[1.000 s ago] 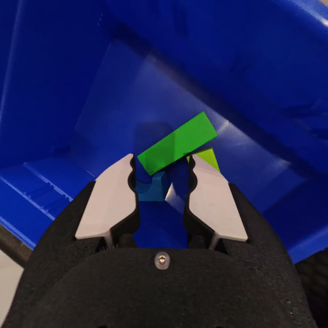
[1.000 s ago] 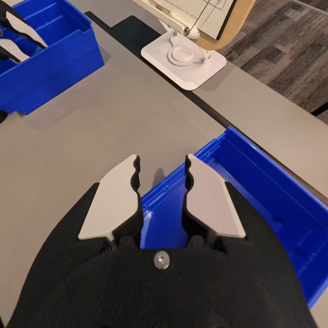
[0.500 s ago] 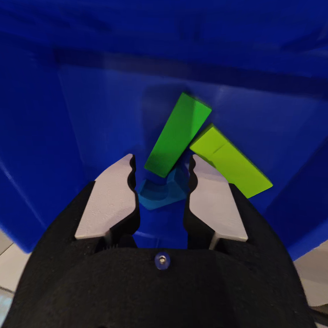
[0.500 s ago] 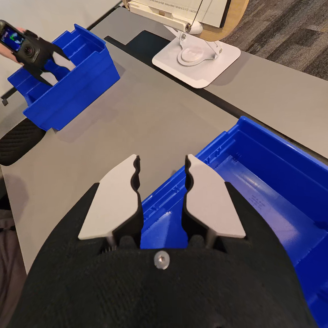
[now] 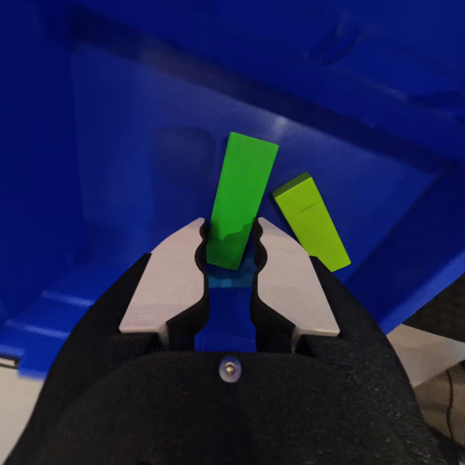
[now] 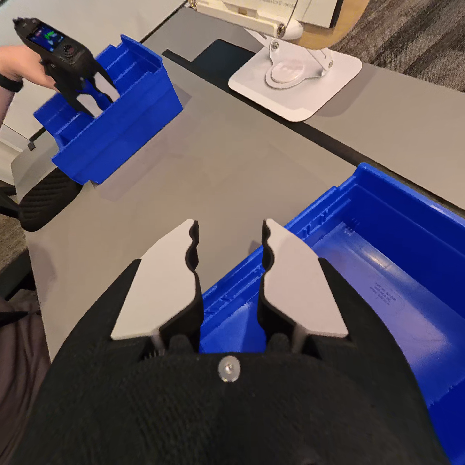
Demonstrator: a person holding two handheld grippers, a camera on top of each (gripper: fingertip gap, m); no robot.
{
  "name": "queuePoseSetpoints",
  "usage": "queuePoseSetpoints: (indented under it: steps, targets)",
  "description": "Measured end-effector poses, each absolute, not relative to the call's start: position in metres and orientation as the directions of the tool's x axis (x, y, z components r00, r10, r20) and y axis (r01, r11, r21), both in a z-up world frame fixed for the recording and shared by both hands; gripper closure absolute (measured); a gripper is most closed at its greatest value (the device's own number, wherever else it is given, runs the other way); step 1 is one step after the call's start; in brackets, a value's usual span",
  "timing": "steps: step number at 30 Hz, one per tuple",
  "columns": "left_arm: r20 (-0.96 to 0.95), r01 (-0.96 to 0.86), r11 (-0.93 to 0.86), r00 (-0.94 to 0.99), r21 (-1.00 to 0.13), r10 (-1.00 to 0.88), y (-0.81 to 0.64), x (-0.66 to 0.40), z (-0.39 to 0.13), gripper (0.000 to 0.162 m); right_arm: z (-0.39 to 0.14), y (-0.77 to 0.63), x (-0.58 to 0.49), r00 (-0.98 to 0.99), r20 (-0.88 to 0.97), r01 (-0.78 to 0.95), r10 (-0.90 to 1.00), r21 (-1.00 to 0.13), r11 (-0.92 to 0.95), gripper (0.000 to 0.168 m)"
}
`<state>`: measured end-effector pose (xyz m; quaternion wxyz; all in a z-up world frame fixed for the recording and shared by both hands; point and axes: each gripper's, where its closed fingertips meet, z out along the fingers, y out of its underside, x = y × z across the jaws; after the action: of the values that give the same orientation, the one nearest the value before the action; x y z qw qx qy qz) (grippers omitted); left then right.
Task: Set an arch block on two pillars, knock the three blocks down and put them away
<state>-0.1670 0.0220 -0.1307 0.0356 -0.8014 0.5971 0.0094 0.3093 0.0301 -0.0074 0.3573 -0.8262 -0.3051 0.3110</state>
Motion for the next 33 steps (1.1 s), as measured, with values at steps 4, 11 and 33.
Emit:
queuePoseSetpoints:
  steps: [4,11,33]
  targets:
    - [-0.200,-0.914,-0.344,0.386,-0.216,-0.901,0.036,-0.162,-0.081,0.128,0.006,0.032,0.298,0.612,-0.283,0.245,0.738,-0.820,-0.518,0.120]
    - [-0.461,-0.760,-0.330,0.617,-0.560,-0.638,0.041,-0.104,0.012,0.129,0.090,0.015,0.196,0.425,-0.386,-0.223,0.819,-0.921,-0.318,0.120]
    - [-0.394,-0.697,-0.259,0.627,-0.668,-0.671,-0.036,-0.004,0.009,0.107,0.001,-0.008,0.085,0.214,-0.745,-0.315,0.632,-0.665,-0.677,0.151]
